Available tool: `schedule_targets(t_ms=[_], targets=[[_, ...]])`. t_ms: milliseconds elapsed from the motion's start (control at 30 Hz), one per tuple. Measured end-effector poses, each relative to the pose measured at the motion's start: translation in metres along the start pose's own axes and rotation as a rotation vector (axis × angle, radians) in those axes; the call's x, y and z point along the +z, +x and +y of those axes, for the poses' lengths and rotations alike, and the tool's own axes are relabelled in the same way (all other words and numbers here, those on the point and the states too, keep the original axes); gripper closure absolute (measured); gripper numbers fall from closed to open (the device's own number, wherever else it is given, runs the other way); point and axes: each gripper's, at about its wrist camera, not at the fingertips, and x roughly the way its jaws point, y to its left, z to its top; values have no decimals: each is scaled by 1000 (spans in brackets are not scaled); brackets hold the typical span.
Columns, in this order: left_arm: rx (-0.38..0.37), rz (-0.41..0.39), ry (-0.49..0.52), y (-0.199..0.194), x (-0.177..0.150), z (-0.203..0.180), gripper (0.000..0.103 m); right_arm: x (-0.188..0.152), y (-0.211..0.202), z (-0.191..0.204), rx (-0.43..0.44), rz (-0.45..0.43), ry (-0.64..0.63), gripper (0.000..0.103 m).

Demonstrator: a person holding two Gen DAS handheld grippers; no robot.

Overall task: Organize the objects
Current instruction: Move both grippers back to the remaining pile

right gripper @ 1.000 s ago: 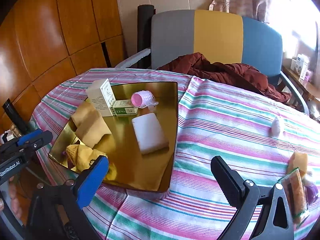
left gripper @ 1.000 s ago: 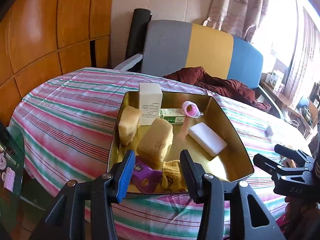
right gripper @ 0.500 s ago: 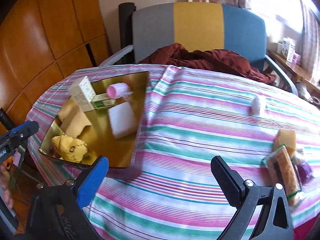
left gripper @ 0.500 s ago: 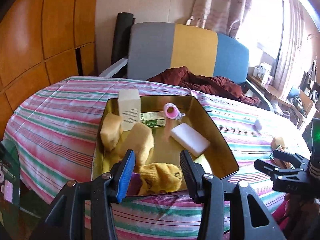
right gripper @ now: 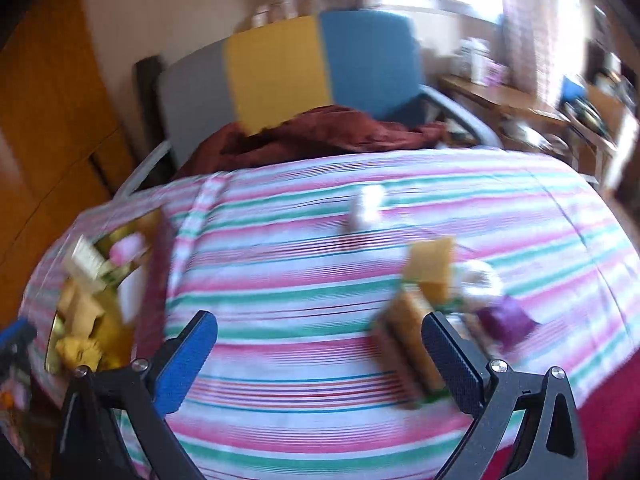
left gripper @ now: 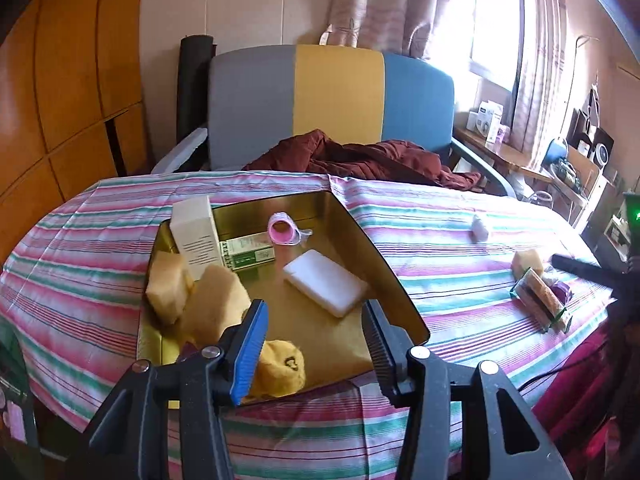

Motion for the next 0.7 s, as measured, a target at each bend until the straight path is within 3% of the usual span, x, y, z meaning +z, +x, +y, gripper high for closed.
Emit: schedule_targets(t_ms=[233,400,533,700], targets=[[-70,25,28,11,6,-19,54,10,-33,-99,-159,-64,236,0],[-167,37,89,18,17,-51,54,5,-40,-151,-195,-83,392,0],[-269,103,98,38,25,-81,54,-6,-25,-165,-158,-39,440,0],[-422,247,75,77,26,-123,54,-9,-29,-171,-103,-68,460,0]])
